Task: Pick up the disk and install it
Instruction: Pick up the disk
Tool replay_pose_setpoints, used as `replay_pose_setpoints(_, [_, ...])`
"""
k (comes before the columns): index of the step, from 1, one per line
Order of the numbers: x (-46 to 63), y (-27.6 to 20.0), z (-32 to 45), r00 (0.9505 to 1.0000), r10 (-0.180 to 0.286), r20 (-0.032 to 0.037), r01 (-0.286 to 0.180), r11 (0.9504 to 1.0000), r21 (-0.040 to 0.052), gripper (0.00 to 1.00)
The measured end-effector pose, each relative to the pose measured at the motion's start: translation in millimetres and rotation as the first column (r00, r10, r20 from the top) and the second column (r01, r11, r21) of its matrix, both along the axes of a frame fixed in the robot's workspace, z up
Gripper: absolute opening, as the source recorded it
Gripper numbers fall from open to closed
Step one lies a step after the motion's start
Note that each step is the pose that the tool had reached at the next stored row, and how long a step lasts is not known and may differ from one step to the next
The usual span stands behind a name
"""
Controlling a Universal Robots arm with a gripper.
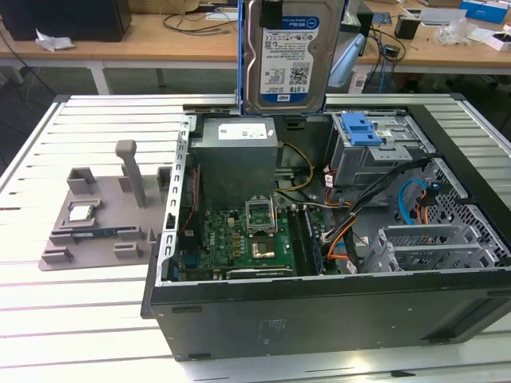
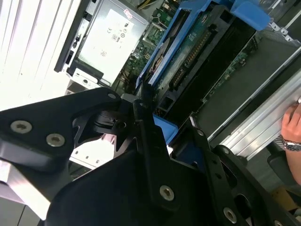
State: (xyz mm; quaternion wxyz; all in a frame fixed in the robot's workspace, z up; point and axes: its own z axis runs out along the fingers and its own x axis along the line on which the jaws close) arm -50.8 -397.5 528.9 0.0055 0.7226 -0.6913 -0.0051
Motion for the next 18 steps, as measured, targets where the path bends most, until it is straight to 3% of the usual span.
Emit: replay_pose_setpoints(18, [0.0,-17.7,0.0,1.0000,0.000,0.0000,0.000,1.0000,-0.0006,0.37])
